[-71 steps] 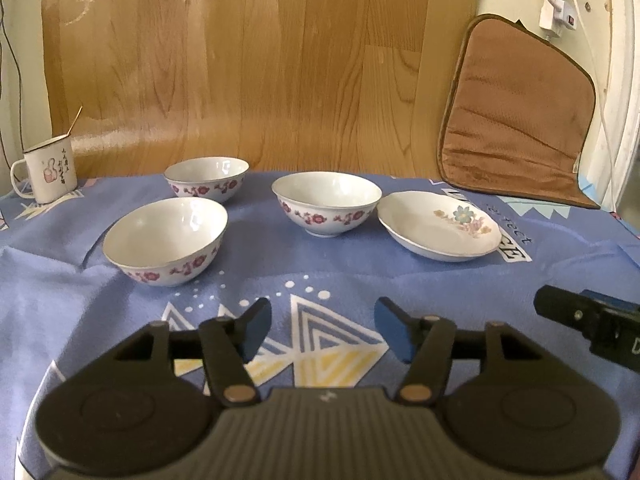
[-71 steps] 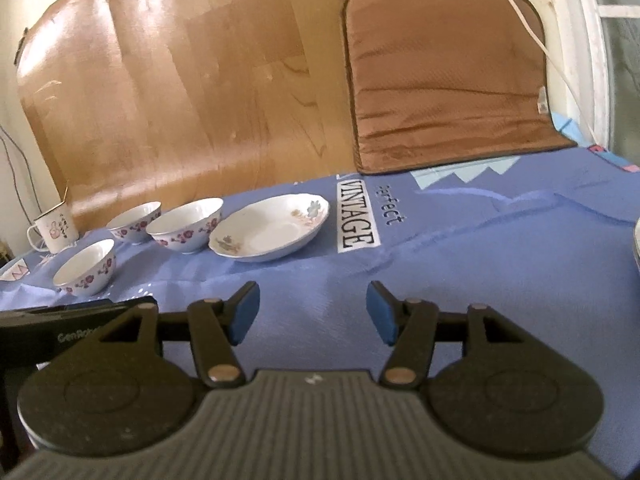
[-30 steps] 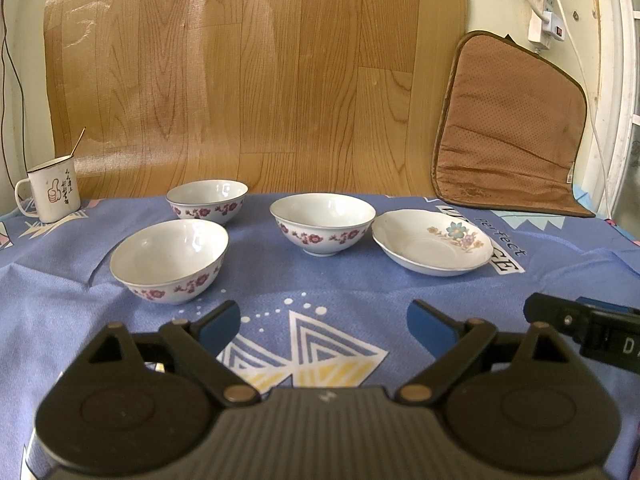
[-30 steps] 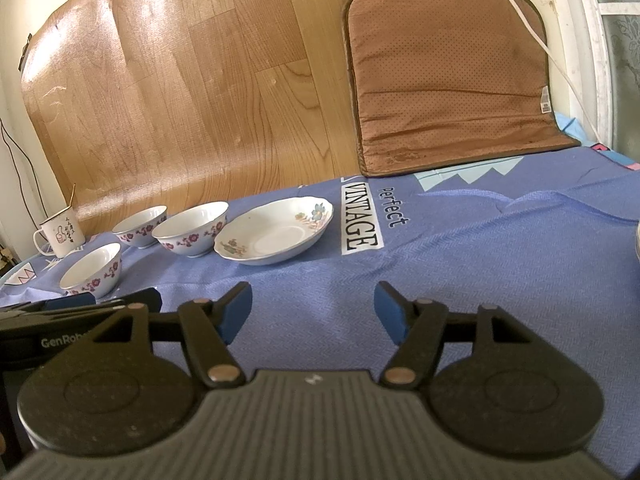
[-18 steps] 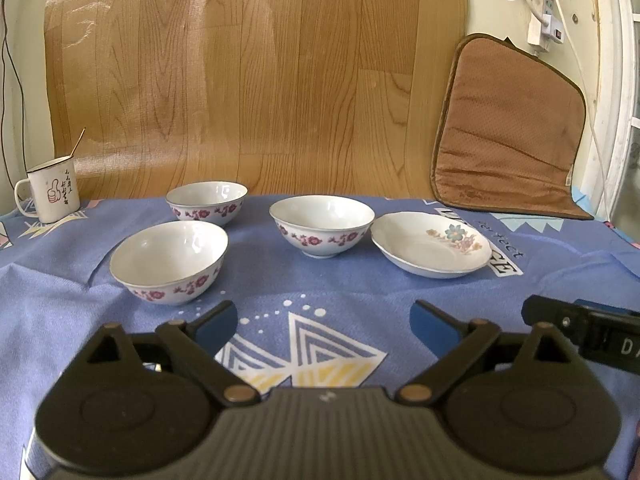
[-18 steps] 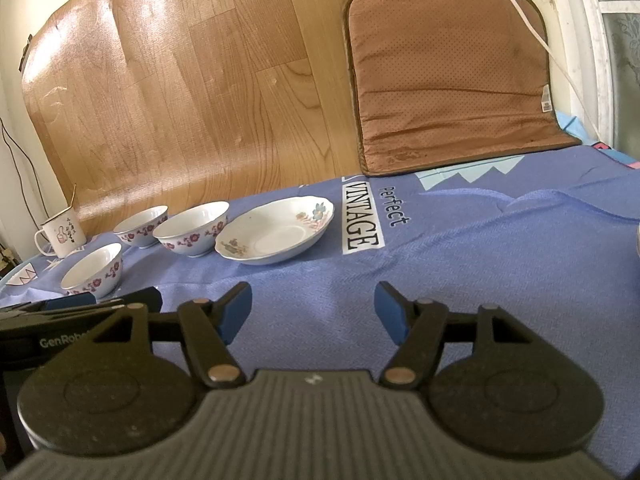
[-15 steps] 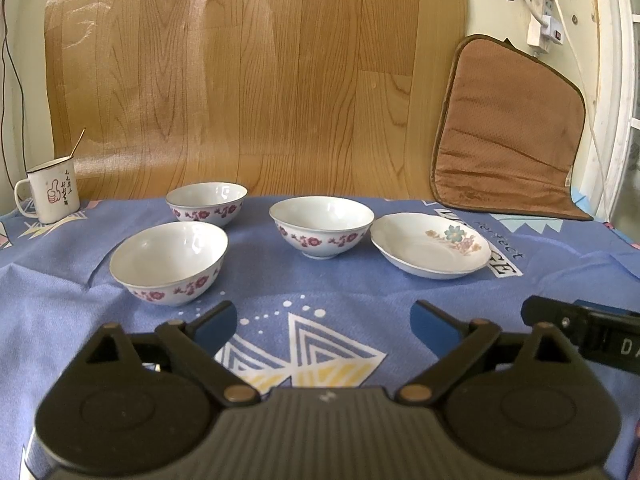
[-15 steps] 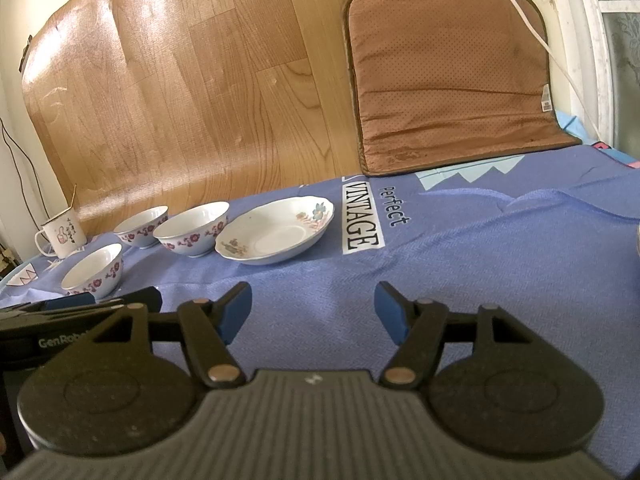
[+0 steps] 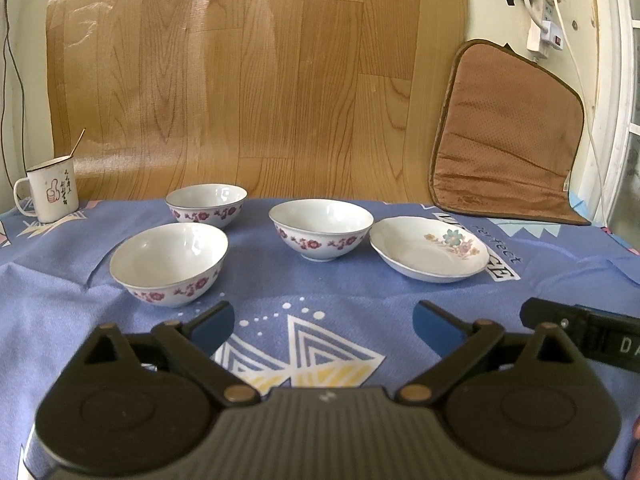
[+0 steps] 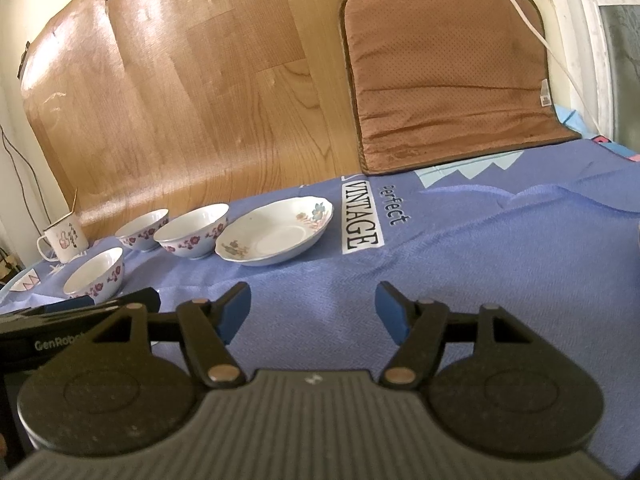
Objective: Organize plates and bowls
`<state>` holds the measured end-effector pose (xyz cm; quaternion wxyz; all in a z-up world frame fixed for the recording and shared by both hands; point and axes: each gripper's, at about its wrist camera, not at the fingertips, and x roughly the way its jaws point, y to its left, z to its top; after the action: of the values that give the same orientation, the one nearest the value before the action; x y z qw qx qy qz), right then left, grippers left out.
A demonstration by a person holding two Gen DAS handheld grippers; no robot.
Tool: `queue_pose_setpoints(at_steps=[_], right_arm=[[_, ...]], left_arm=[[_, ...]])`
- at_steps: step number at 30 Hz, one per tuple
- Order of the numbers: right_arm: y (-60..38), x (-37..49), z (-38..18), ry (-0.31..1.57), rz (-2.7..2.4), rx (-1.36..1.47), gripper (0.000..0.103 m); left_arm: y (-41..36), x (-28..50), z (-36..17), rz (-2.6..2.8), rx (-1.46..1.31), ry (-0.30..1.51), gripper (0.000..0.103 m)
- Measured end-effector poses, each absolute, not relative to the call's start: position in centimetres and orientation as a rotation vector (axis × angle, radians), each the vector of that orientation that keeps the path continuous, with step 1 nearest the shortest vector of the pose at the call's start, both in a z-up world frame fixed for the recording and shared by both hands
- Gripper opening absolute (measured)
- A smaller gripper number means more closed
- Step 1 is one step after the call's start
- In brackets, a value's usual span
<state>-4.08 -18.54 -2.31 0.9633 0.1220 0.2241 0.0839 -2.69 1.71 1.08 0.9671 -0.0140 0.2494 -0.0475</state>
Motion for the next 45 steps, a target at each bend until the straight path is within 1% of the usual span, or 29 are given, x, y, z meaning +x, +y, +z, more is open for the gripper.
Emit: queue_pose_setpoints(at_steps=[14, 45], right_arm=[[-18.75, -4.0, -2.31, 0.452, 0.168, 0.263, 0.075], [-18.82, -4.01, -2.31, 0.452, 0.174, 0.261, 0.076]], left_arm=[[2.0, -2.78, 1.07, -0.097, -0.054, 0.487, 0.101], [2.13, -2.99, 1.15, -0.102, -0.058, 0.481, 0.101]])
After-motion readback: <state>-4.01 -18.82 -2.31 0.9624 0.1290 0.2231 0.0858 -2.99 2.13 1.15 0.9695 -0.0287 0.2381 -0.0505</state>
